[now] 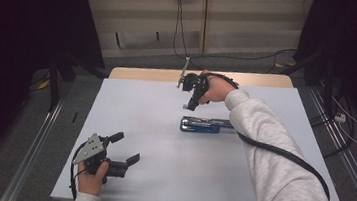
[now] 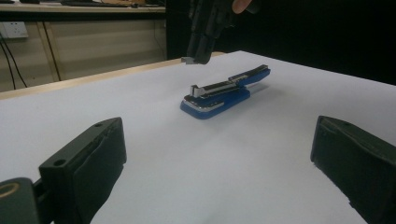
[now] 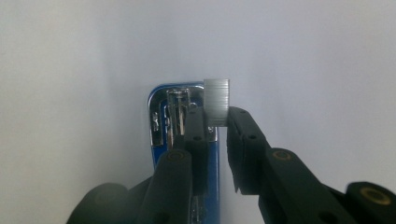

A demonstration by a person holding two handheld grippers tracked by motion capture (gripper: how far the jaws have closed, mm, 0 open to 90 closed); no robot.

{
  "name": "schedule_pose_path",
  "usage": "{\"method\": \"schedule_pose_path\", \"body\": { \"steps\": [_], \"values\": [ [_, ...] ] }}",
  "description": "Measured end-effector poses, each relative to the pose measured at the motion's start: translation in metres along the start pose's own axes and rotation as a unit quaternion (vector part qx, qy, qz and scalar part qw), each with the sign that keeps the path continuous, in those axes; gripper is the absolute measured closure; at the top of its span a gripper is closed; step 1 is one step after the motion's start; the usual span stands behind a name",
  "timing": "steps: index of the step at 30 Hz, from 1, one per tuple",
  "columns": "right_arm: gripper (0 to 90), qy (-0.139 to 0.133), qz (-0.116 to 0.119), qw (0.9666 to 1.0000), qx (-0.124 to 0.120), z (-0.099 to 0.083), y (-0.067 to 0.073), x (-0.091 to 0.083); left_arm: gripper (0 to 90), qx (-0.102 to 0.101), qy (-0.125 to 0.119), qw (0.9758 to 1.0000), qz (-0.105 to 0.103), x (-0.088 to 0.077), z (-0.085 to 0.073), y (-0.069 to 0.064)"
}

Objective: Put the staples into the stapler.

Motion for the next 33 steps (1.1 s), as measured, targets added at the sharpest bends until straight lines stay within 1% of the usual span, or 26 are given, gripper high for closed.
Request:
{"method": "schedule_pose_path", "body": {
  "steps": [2,3,4,7,8,10,11,12,14,15,16,19,20,21,24,25,26,28,32,33],
  "values": [
    [78.7,0.0,0.003,1.0,0.006,-0.001,0.002,0.0,3.4,0.002,0.001,1.0,-0.001,0.0,0.0,0.0],
    [78.7,-0.004,0.002,1.0,-0.005,-0.001,0.001,0.0,3.4,0.006,0.001,1.0,-0.001,0.001,0.0,0.0],
    [78.7,0.0,0.001,1.0,-0.001,-0.002,0.002,0.0,3.4,0.006,0.002,1.0,-0.001,0.001,0.0,0.0],
    [78.7,0.001,0.003,1.0,-0.003,-0.003,0.004,0.0,3.4,0.006,0.001,1.0,-0.001,0.001,0.0,0.0],
    [78.7,0.003,0.006,1.0,0.003,-0.004,0.006,0.0,3.4,0.006,0.001,1.0,-0.001,0.001,0.0,0.0],
    [78.7,-0.002,0.006,1.0,-0.001,-0.003,0.006,0.0,3.4,0.006,0.001,1.0,-0.001,0.001,0.0,0.0],
    [78.7,-0.001,0.005,1.0,0.006,-0.004,0.007,-0.001,3.4,0.007,0.002,1.0,-0.001,0.001,0.0,0.0],
    [78.7,-0.002,0.007,1.0,0.001,-0.004,0.007,-0.001,3.4,0.006,0.002,1.0,-0.001,0.001,0.0,0.0],
    [78.7,0.001,0.007,1.0,0.003,-0.005,0.008,-0.002,3.4,0.006,0.002,1.0,-0.003,0.002,0.0,-0.001],
    [78.7,-0.007,0.005,1.0,-0.002,-0.004,0.007,-0.001,3.4,0.006,0.002,1.0,-0.002,0.002,0.0,-0.001],
    [78.7,-0.008,0.006,0.9999,0.001,-0.004,0.008,-0.001,3.4,0.006,0.002,1.0,-0.001,0.002,0.0,0.0],
    [78.7,0.001,0.008,1.0,0.0,-0.005,0.01,-0.002,3.4,0.007,0.002,1.0,0.0,0.002,0.0,0.0],
    [78.7,0.001,0.008,1.0,0.0,-0.005,0.01,-0.002,3.4,0.006,0.002,1.0,0.0,0.002,0.0,0.0],
    [78.7,-0.007,0.009,0.9999,-0.002,-0.004,0.011,-0.002,3.4,0.006,0.002,1.0,0.0,0.002,0.0,0.0],
    [78.7,-0.006,0.01,0.9999,0.002,-0.004,0.012,-0.002,3.5,0.007,0.002,1.0,0.001,0.002,0.0,0.0],
    [78.7,-0.004,0.012,0.9999,-0.005,-0.005,0.013,-0.001,3.5,0.007,0.003,1.0,0.001,0.002,0.0,0.0],
    [78.7,-0.004,0.012,0.9999,-0.005,-0.005,0.013,-0.001,3.5,0.007,0.003,1.0,0.001,0.002,0.0,0.0],
    [78.7,-0.005,0.017,0.9998,-0.001,-0.005,0.015,0.0,3.5,0.007,0.003,1.0,0.002,0.002,0.0,0.001],
    [78.7,-0.001,0.018,0.9998,0.004,-0.006,0.018,0.003,3.5,0.008,0.003,1.0,0.003,0.002,0.0,0.001],
    [78.7,0.0,0.018,0.9998,-0.002,-0.006,0.017,0.004,3.6,0.008,0.003,1.0,0.003,0.002,0.0,0.001]
  ]
}}
Point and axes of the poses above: each handheld gripper's, and its own axes: x roughly forward along the jaws, z roughly out of its top, y roughly to its left, the point moved 10 cm from there along x, roughly forward along the jaws, and after that the axes turned 8 degrees about -x, right-handed, at the moved point
